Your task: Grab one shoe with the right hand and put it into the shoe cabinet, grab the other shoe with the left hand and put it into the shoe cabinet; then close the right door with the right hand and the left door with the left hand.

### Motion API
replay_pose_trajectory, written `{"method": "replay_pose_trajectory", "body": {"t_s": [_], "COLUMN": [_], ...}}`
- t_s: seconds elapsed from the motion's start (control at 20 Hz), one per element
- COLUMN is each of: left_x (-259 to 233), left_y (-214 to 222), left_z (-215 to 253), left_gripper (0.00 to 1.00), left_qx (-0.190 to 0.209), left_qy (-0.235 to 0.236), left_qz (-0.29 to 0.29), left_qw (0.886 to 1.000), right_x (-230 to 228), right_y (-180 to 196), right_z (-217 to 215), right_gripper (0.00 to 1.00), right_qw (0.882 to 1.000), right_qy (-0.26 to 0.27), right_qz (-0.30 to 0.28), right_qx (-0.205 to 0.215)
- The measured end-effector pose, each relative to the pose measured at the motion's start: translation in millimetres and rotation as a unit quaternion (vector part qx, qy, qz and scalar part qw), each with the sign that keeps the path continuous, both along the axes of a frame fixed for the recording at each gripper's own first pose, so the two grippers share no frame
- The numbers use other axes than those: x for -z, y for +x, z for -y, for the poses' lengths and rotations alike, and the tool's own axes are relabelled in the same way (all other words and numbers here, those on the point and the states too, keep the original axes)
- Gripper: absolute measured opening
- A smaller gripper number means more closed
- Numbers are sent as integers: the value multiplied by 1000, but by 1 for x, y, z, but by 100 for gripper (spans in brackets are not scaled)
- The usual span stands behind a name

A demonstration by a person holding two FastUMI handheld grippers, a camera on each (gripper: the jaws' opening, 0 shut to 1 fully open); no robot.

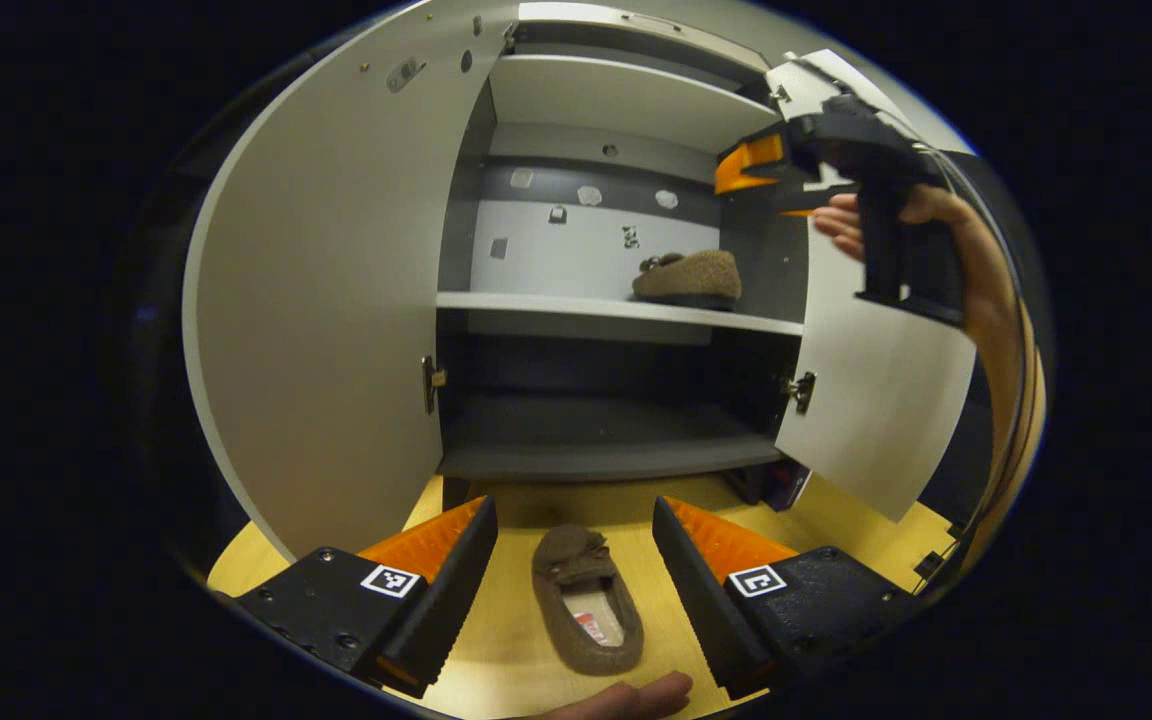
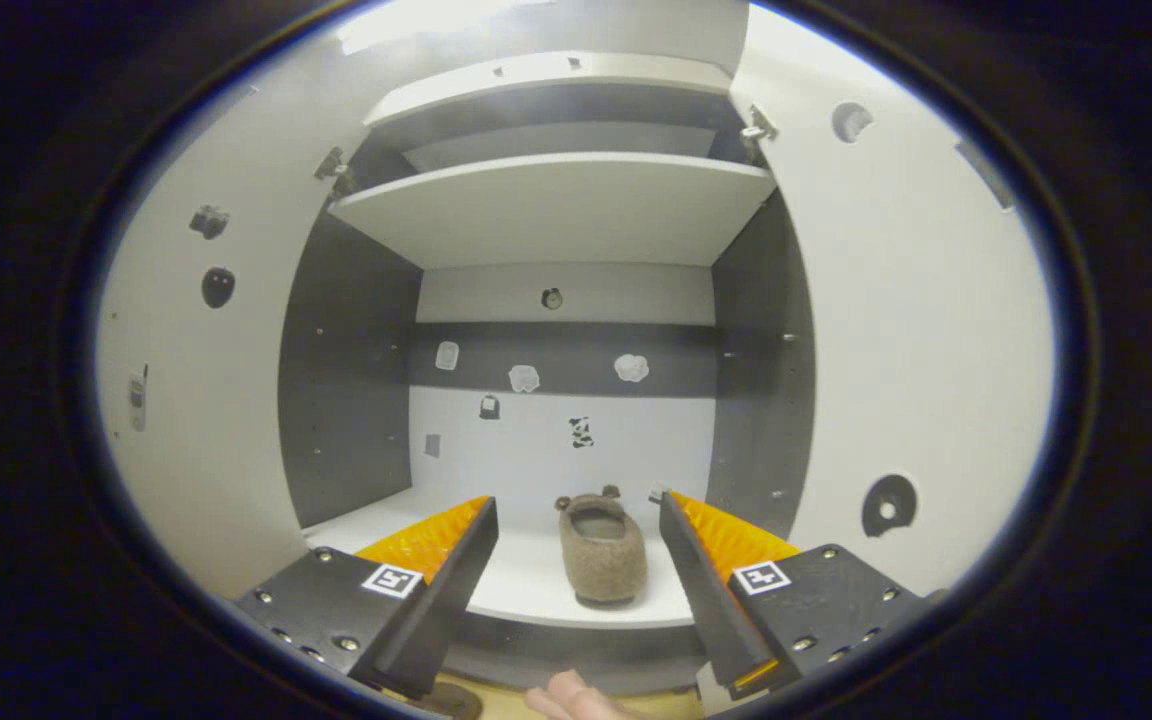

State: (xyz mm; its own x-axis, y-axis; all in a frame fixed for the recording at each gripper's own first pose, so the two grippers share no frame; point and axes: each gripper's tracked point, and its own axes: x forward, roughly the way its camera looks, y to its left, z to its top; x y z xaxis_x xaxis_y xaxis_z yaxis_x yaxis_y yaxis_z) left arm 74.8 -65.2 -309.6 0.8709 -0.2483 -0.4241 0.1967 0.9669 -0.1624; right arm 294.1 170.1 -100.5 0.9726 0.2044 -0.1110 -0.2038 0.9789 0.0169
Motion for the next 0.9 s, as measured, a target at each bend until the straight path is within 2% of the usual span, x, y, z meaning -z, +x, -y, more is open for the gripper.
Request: {"method": "replay_pose_trajectory", "body": {"t_s": [0.15,0.3,0.5,0.7,0.9], "left_x": [27,62,104,125,143], "left_y": [-3,-8,-18,-20,-13], "left_z": [7,1,-5,-1,-4], "left_gripper": [96,96,97,96,96], "left_qx": [6,2,7,20,-1], "left_qy": [0,13,32,37,47], "left_qz": [-26,-57,-116,-145,-173], "left_qw": [1000,998,993,989,984], "right_x": [-3,13,50,92,107], "right_y": [-34,-74,-111,-127,-128], "right_z": [20,38,46,57,74], "right_gripper": [97,96,96,96,96], "right_qw": [999,998,999,998,998], "right_qy": [9,19,33,44,30], "right_qz": [34,27,-7,-38,-29], "right_qx": [27,57,42,39,49]}}
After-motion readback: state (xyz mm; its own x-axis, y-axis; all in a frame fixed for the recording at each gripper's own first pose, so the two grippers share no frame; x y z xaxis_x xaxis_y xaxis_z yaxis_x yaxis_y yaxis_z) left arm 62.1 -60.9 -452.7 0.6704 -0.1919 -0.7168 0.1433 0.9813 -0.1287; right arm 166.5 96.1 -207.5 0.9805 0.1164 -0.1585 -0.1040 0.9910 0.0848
